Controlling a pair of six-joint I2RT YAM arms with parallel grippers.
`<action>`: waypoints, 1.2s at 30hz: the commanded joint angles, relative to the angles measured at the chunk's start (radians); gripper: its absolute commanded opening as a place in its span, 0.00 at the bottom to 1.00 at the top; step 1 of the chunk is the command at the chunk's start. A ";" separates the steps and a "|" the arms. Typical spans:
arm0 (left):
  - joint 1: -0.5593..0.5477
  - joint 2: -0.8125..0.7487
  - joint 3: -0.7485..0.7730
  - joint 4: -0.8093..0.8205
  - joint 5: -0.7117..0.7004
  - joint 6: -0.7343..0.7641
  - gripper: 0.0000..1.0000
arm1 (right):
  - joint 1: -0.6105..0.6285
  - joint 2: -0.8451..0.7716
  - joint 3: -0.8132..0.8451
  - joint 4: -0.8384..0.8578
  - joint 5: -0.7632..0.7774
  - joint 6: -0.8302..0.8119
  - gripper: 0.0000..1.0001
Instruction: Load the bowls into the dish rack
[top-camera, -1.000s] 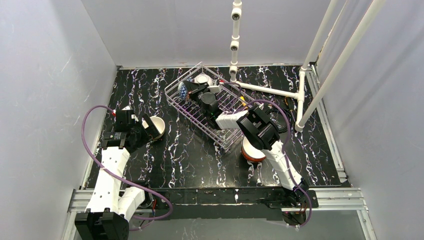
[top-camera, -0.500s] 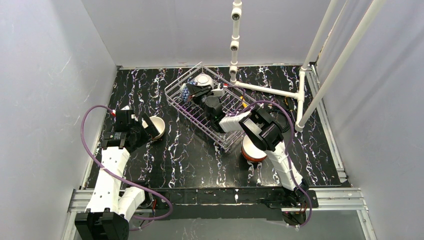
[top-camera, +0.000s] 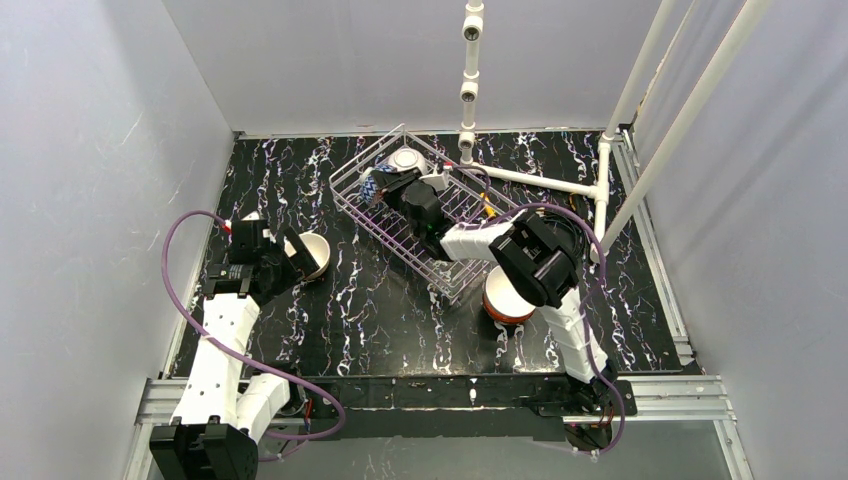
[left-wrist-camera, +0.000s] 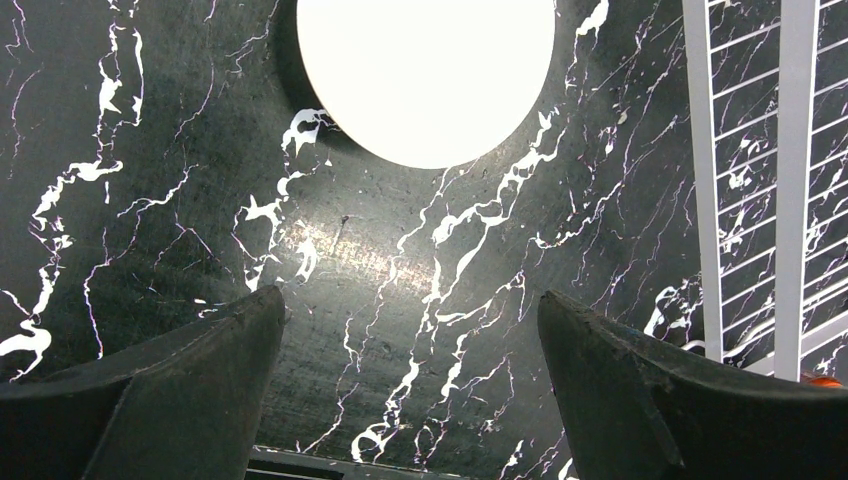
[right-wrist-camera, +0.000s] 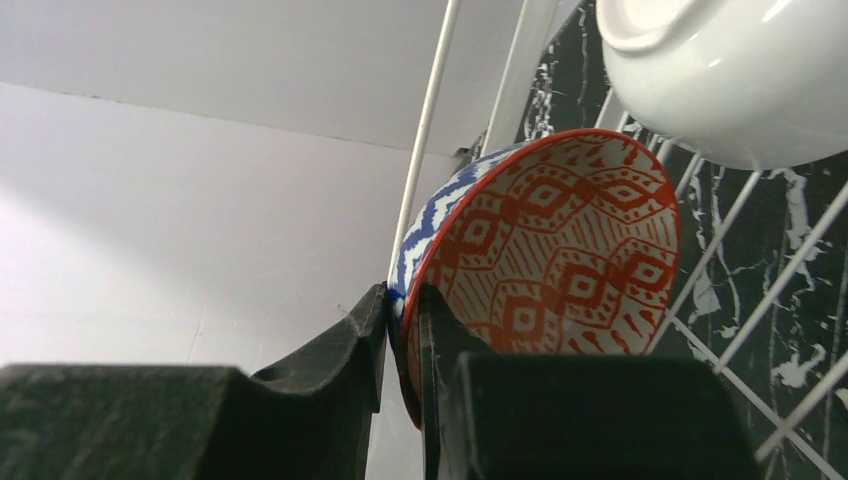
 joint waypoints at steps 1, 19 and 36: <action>0.004 -0.008 -0.016 -0.012 -0.010 -0.004 0.96 | -0.003 -0.043 0.016 -0.252 0.016 -0.007 0.24; 0.003 0.001 -0.019 -0.012 -0.003 -0.005 0.96 | -0.020 -0.009 -0.070 -0.159 -0.040 0.172 0.29; 0.004 0.012 -0.018 -0.012 -0.006 -0.004 0.96 | -0.022 -0.084 -0.113 -0.205 -0.027 0.152 0.47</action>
